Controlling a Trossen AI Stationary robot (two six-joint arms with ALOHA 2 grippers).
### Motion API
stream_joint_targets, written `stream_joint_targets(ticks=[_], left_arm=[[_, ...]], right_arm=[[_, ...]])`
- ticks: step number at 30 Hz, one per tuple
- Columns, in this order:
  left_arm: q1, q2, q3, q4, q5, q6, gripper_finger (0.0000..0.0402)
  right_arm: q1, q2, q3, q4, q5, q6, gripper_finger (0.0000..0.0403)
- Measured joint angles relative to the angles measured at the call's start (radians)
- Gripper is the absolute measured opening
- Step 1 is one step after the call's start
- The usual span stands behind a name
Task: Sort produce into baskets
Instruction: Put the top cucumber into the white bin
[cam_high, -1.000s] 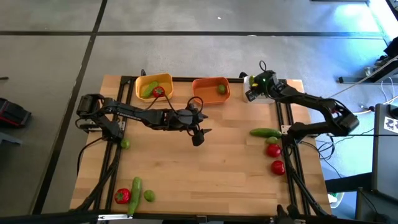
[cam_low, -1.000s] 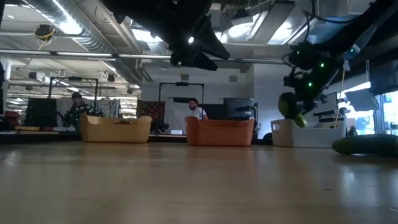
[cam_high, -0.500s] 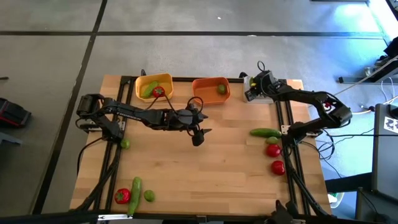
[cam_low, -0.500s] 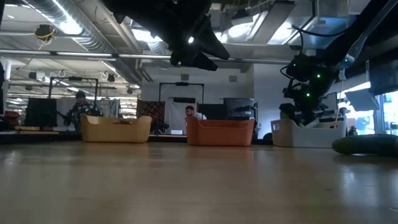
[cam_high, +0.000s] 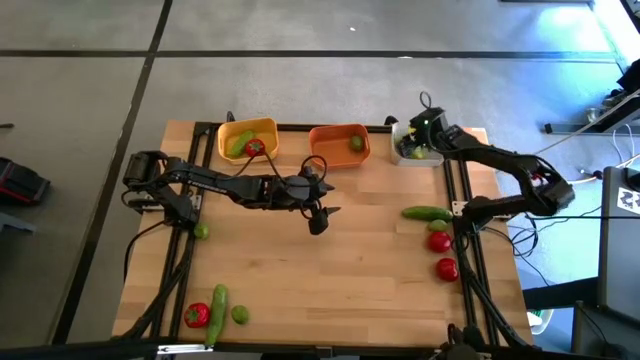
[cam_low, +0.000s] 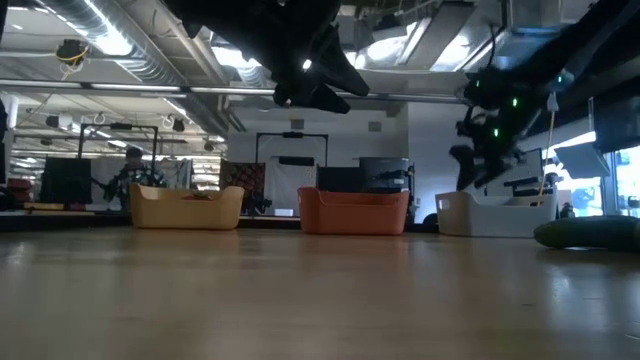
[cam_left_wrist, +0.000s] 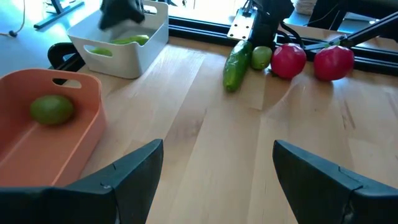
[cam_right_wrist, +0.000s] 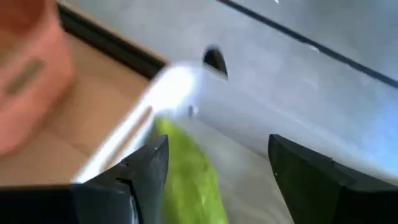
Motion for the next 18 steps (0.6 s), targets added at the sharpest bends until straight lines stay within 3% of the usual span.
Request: stream_joint_targets(ticks=[6,18], left_arm=[[0.0,0.0,0.0,0.0,0.0,0.0,0.0299],[-0.013,0.0,0.0,0.0,0.0,0.027,0.0299]], right_arm=[[0.072,-0.137,0.1,-0.211,-0.041,-0.023,0.0264],[0.361,-0.268,0.161,-0.575,-0.043,0.034,0.0264]])
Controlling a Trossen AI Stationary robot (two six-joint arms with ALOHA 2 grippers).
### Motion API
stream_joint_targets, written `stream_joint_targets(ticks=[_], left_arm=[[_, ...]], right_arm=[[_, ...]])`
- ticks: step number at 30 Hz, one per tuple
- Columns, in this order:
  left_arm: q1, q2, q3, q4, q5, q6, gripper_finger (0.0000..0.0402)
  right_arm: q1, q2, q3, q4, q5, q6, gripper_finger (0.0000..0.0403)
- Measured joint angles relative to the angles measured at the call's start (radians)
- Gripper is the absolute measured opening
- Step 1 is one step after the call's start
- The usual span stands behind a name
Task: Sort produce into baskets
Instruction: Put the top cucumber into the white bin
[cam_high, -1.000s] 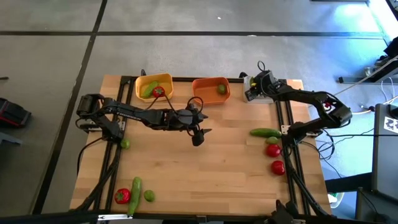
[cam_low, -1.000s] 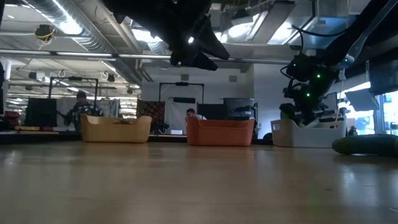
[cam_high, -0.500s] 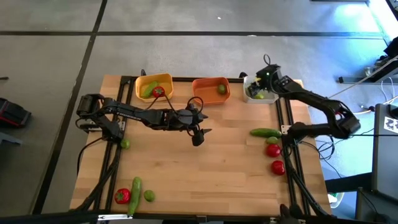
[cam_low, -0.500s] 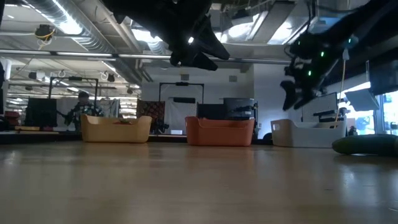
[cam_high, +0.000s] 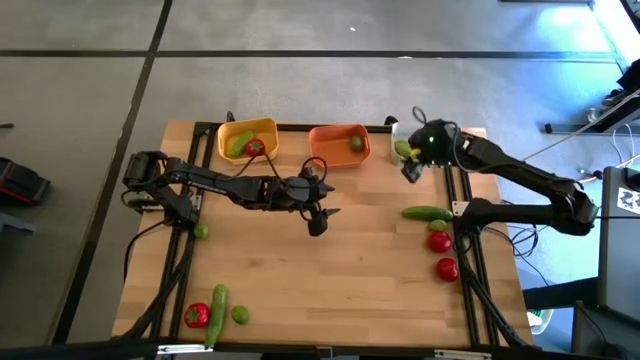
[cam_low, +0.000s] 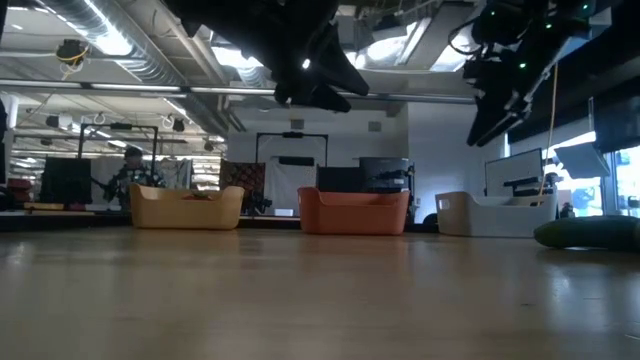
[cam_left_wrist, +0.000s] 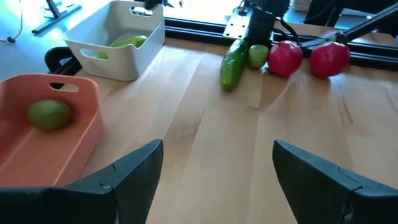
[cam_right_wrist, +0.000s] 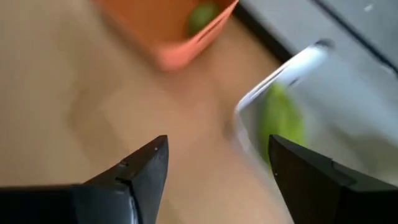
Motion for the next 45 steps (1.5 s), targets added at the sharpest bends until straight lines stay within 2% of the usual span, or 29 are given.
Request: stream_joint_targets(ticks=[8,13,23,27,34,45], left_arm=[[-0.005,0.0,0.0,0.0,0.0,0.003,0.0299],[-0.006,0.0,0.0,0.0,0.0,0.003,0.0299],[-0.006,0.0,0.0,0.0,0.0,0.002,0.0299],[-0.006,0.0,0.0,0.0,0.0,-0.005,0.0299],[-0.012,0.0,0.0,0.001,0.0,-0.009,0.0299],[-0.012,0.0,0.0,0.005,0.0,-0.009,0.0299]], right_arm=[[0.135,0.038,-0.001,-0.188,-0.026,0.045,0.0264],[0.185,0.086,-0.001,-0.218,-0.025,0.105,0.0264],[0.295,0.195,-0.001,-0.292,-0.026,0.117,0.0264],[0.337,0.228,-0.005,-0.311,-0.028,0.186,0.0264],[0.361,0.292,-0.06,-0.312,-0.069,0.21,0.0264],[0.358,0.385,-0.086,-0.309,-0.053,0.228,0.0264]])
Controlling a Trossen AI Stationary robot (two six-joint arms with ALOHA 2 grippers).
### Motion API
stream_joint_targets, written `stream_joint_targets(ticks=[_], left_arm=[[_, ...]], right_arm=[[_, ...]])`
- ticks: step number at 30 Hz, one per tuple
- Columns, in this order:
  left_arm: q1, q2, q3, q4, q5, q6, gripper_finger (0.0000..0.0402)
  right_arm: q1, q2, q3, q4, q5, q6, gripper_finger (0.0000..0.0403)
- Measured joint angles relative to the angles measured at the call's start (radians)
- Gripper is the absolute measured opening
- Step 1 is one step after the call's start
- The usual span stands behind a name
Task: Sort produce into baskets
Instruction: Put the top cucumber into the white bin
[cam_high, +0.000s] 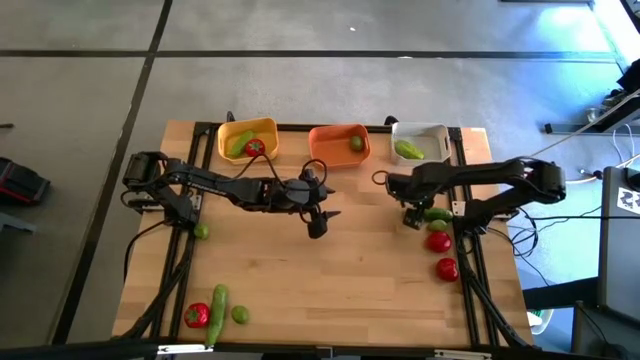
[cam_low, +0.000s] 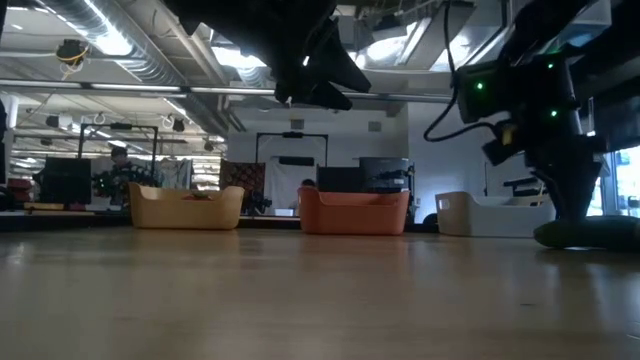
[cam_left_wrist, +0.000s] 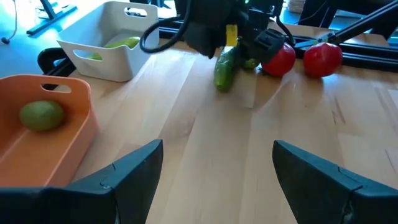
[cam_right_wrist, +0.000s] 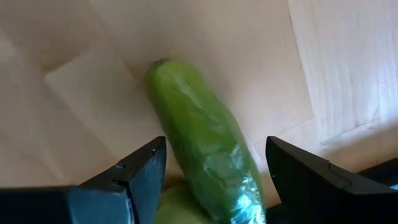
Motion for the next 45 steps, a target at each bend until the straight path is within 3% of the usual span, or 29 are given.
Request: stream_joint_targets(ticks=[14,24,28,45], left_arm=[[-0.002,0.0,0.0,0.0,0.0,0.004,0.0299],[-0.002,0.0,0.0,0.0,0.0,0.004,0.0299],[-0.002,0.0,0.0,0.0,0.0,0.004,0.0299],[-0.007,0.0,0.0,-0.002,0.0,0.004,0.0299]], right_arm=[[0.0,0.138,0.0,0.063,0.03,-0.048,0.0258],[0.0,0.143,0.001,0.058,0.066,-0.069,0.0128],[0.0,0.136,0.006,0.039,0.112,-0.082,0.0108],[0.0,-0.179,0.187,-0.045,0.287,-0.107,0.0112]])
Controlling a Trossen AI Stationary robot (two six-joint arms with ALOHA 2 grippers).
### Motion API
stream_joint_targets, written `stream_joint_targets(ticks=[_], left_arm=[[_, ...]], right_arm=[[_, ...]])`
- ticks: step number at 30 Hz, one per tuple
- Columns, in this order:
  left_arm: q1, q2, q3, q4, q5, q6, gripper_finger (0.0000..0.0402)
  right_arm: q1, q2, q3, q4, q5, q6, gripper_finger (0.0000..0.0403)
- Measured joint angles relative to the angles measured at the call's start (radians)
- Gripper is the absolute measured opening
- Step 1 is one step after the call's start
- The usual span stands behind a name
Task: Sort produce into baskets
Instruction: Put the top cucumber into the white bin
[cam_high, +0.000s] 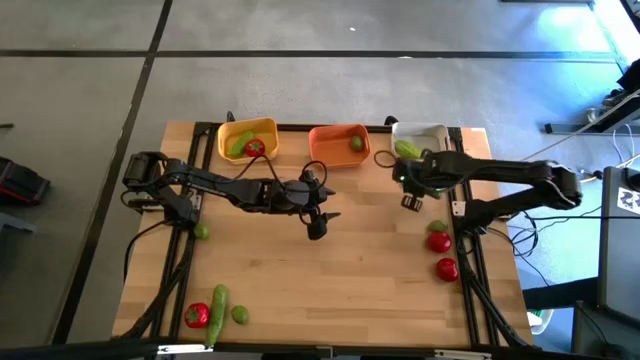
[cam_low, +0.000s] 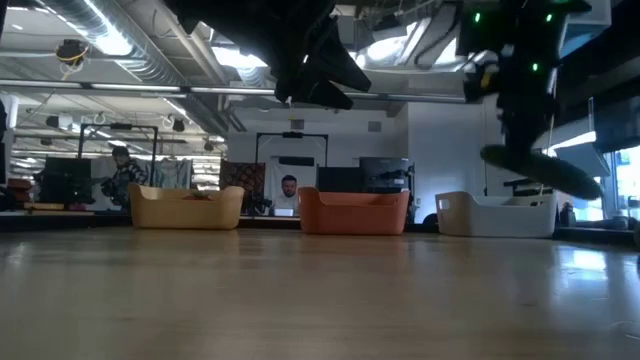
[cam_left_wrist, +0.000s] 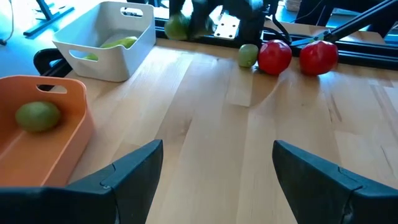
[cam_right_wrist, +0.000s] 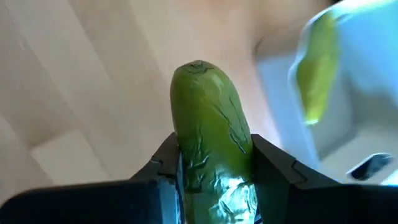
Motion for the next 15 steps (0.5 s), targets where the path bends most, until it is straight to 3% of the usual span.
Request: stream_joint_targets(ticks=[8,15], left_arm=[[0.0,0.0,0.0,0.0,0.0,0.0,0.0299],[0.0,0.0,0.0,-0.001,0.0,0.0,0.0299]], right_arm=[[0.0,-0.128,0.051,0.052,0.189,-0.066,0.0112],[-0.018,-0.165,0.051,0.211,0.221,-0.186,0.0112]])
